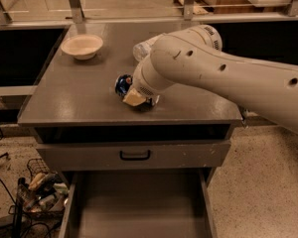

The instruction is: Pick pepsi can from middle drawer and place on counter

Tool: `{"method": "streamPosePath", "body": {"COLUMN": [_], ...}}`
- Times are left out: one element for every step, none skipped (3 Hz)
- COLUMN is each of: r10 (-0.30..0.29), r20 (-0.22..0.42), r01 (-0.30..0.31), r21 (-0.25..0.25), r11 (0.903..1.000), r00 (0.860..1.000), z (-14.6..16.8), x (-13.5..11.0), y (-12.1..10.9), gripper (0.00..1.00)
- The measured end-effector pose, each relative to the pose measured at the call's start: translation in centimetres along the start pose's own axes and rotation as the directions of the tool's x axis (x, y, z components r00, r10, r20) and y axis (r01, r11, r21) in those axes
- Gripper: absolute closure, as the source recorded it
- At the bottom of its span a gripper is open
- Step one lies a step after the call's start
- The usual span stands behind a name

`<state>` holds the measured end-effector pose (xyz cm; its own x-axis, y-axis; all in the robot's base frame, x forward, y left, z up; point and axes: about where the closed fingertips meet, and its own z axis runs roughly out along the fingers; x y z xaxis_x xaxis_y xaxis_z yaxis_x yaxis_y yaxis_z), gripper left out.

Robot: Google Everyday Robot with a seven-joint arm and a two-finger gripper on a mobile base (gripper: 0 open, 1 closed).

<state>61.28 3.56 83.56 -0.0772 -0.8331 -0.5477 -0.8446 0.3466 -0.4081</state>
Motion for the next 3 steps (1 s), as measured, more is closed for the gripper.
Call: {"method": "streamPosePath", "body": {"r10": [0.000, 0.000, 0.000], "r20": [0.000, 0.000, 0.000], "r01": [0.000, 0.000, 0.000], "r21": [0.000, 0.000, 0.000], "r11": [1.0000, 1.0000, 1.0000], "r00": [1.000, 1.000, 1.000], "z": [0.00, 0.00, 0.00], "x": [0.00, 0.00, 0.00], "y": [0.00, 0.00, 0.00], "gripper": [0.52, 0.29, 0.06]}}
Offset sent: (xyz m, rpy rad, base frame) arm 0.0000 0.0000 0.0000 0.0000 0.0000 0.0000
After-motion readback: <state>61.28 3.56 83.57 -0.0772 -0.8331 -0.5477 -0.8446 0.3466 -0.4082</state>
